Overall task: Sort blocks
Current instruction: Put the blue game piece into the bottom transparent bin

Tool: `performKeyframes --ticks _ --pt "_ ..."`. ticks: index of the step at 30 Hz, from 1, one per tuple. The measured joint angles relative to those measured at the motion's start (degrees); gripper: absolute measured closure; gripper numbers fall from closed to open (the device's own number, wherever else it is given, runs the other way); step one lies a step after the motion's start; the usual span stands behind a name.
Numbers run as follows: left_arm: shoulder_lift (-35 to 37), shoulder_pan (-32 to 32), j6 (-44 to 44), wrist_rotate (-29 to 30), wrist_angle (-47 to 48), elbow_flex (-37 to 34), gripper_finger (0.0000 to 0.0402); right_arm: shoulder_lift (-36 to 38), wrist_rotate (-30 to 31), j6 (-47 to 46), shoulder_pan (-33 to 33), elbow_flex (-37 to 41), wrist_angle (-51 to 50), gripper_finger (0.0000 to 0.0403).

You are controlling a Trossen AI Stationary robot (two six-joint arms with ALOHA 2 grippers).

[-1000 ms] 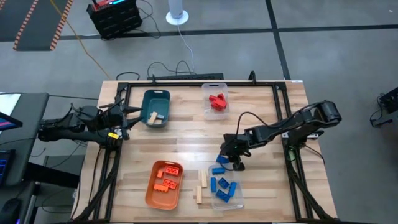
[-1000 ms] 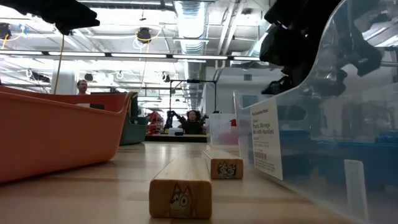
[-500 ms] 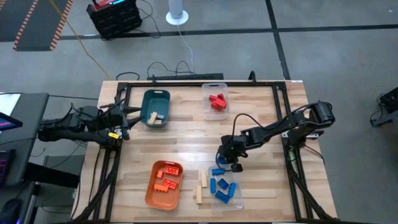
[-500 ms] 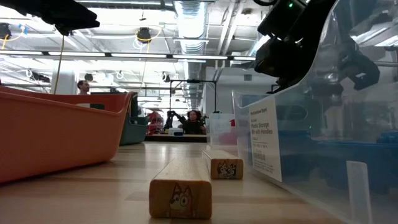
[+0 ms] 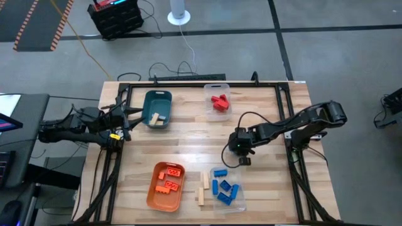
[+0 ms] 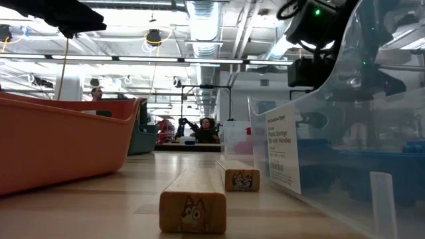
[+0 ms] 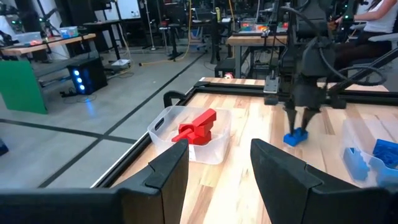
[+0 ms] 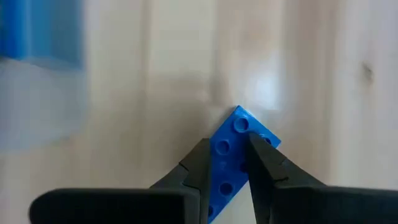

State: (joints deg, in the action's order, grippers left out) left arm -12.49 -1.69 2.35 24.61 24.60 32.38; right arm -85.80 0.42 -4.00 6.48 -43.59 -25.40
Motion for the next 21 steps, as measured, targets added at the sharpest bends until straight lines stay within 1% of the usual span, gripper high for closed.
performKeyframes --ticks 6,9,11,13,15,18,21 --pt "0.0 0.0 0.0 0.1 0.0 0.0 0.0233 5.8 0.2 -3.4 -0.4 -0.3 -0.2 0.0318" --pt "0.0 0.0 0.0 0.1 0.0 0.0 0.0233 8.5 0.2 -8.8 -0.4 -0.7 -0.5 0.0318" --pt "0.0 0.0 0.0 0.1 0.0 0.0 0.0233 9.5 0.2 -14.8 -0.4 -1.2 -1.1 0.0315" --pt "0.0 0.0 0.0 0.1 0.0 0.0 0.0233 9.2 0.6 -20.0 0.3 -2.2 -4.5 0.0309" --pt "0.0 0.0 0.1 0.1 0.0 0.0 0.0233 7.8 1.5 -23.3 1.6 -3.3 -8.9 0.0298" --pt "0.0 0.0 0.2 0.1 0.0 0.0 0.0233 5.0 3.9 -26.6 3.9 -5.2 -14.5 0.0278" --pt "0.0 0.0 0.2 0.1 0.0 0.0 0.0233 2.7 4.3 -27.9 5.4 -6.5 -18.0 0.0254"
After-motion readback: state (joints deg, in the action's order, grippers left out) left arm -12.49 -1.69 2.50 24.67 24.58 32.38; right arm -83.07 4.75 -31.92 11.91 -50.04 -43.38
